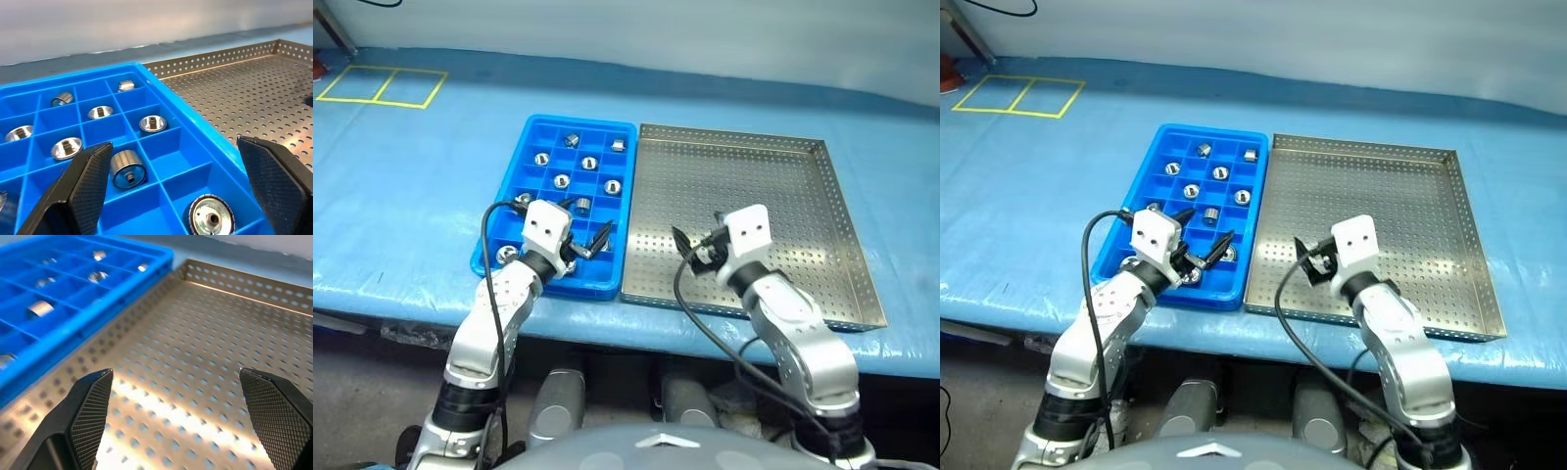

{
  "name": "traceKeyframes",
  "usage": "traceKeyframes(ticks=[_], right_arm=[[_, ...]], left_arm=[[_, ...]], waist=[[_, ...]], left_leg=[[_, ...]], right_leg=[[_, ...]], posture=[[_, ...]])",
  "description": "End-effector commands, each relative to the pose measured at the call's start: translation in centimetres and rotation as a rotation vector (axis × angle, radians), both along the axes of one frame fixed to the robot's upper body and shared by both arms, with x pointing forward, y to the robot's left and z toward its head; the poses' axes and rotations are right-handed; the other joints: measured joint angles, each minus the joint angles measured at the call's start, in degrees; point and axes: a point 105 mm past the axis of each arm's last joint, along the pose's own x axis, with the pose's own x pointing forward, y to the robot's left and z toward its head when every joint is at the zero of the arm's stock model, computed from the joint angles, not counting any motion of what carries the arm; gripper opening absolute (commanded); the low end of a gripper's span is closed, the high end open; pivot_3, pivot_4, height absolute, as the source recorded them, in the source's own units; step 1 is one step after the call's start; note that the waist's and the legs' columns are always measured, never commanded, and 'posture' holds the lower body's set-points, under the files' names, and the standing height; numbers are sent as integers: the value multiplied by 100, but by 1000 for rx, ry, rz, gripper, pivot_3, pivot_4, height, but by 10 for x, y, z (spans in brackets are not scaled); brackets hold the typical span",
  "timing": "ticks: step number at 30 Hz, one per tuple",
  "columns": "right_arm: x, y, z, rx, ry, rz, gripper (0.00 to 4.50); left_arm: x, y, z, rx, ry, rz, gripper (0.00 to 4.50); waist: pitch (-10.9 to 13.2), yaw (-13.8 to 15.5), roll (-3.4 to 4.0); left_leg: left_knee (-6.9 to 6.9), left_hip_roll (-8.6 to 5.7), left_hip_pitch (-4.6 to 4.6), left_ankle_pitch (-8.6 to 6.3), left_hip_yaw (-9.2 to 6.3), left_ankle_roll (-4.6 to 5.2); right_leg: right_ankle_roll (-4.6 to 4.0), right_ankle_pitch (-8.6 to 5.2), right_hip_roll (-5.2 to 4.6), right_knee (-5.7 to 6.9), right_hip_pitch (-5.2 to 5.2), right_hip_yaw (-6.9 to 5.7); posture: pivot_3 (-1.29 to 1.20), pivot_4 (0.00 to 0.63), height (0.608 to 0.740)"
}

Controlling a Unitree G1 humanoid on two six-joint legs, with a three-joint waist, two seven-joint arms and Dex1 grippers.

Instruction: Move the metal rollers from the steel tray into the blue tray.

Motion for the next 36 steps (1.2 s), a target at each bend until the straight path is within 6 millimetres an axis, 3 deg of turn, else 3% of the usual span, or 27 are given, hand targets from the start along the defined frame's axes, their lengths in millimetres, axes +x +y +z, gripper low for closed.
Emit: traceKeyframes(ticks=[1,7,36], right_arm=[[-9,1,15,6,-87,-10,4340],[-14,0,8,24,-71,-55,4340],[-19,9,-1,14,-23,29,4340]], left_arm=[[1,-6,8,-4,-33,-50,4500],[-1,-11,7,-9,-22,-98,4500],[-10,-5,-3,5,15,-79,4500]], waist=[[0,-106,0],[0,-212,0],[1,-140,-2]], left_leg=[[2,0,3,0,0,0],[23,4,5,0,1,0],[29,2,5,0,0,1]], right_leg=[[0,0,0,3,2,0],[1,0,1,18,4,3],[4,2,1,18,8,5]], posture=[[-41,150,740],[-60,150,740],[-11,150,740]])
